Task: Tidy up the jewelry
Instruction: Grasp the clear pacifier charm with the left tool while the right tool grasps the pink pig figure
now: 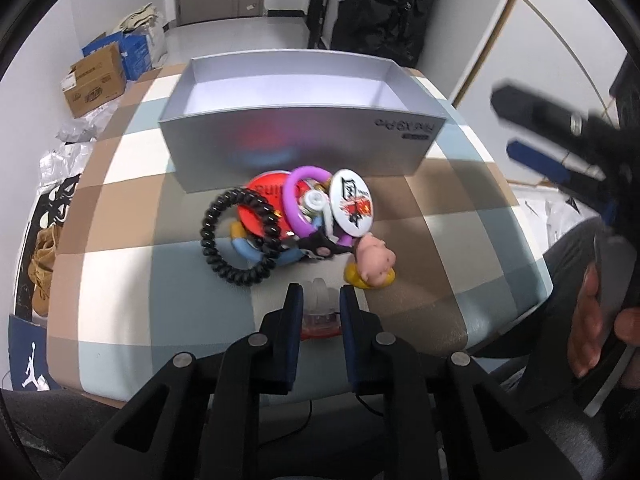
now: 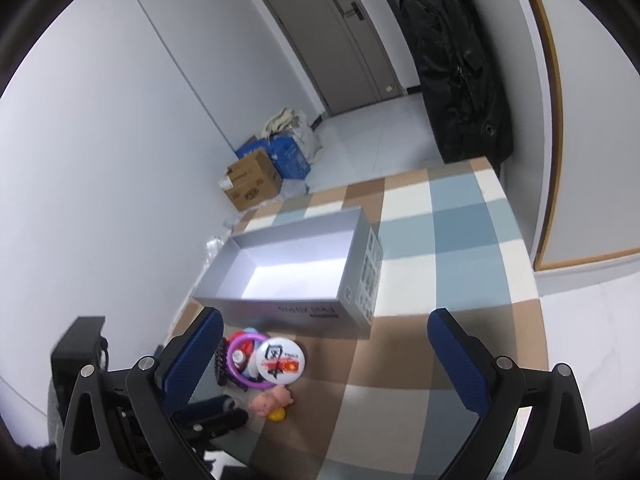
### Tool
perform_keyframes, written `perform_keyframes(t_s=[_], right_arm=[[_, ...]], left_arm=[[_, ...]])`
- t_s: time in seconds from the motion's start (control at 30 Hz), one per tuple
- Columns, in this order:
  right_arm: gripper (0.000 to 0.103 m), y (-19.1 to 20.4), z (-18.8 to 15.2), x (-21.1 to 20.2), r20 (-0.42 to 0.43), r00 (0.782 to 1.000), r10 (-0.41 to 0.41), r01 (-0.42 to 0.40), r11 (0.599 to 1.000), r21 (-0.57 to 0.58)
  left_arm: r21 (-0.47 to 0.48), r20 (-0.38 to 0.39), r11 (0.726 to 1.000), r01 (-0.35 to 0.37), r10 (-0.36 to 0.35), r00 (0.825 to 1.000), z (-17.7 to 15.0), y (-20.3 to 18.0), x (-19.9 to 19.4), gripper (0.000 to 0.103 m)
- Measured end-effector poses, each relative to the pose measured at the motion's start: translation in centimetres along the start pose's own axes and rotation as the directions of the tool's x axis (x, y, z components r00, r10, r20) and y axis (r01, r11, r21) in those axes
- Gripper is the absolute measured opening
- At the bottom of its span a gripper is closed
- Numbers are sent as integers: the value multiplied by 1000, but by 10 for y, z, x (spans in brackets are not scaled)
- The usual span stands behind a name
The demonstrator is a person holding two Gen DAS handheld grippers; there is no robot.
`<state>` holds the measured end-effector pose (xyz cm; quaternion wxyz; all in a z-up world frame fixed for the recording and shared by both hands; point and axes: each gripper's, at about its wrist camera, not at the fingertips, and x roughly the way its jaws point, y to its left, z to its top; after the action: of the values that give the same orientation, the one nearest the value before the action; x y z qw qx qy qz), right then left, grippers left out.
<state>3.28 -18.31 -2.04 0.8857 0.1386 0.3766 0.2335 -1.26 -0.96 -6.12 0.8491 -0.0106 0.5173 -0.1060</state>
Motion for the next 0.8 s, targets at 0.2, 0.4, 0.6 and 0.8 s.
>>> perform_keyframes(t_s=[0.2, 0.4, 0.6, 0.8], right_arm=[[98, 0, -11, 7, -98, 994, 40, -39, 999, 14], [76, 11, -29, 32, -239, 969, 59, -68, 997, -32], [76, 33, -43, 42, -296, 953, 59, -96, 989, -114], [72, 55, -57, 56, -325, 946, 12, -87, 972, -217]], left_arm=[[-20, 49, 1000, 23, -22, 999, -1, 0, -12, 14], [-61, 133, 997, 57, -48, 990, 0, 7, -29, 14], [-122, 180, 987, 104, -81, 980, 4, 17, -37, 14], [-149, 212, 978, 143, -110, 971, 12, 27, -47, 14]])
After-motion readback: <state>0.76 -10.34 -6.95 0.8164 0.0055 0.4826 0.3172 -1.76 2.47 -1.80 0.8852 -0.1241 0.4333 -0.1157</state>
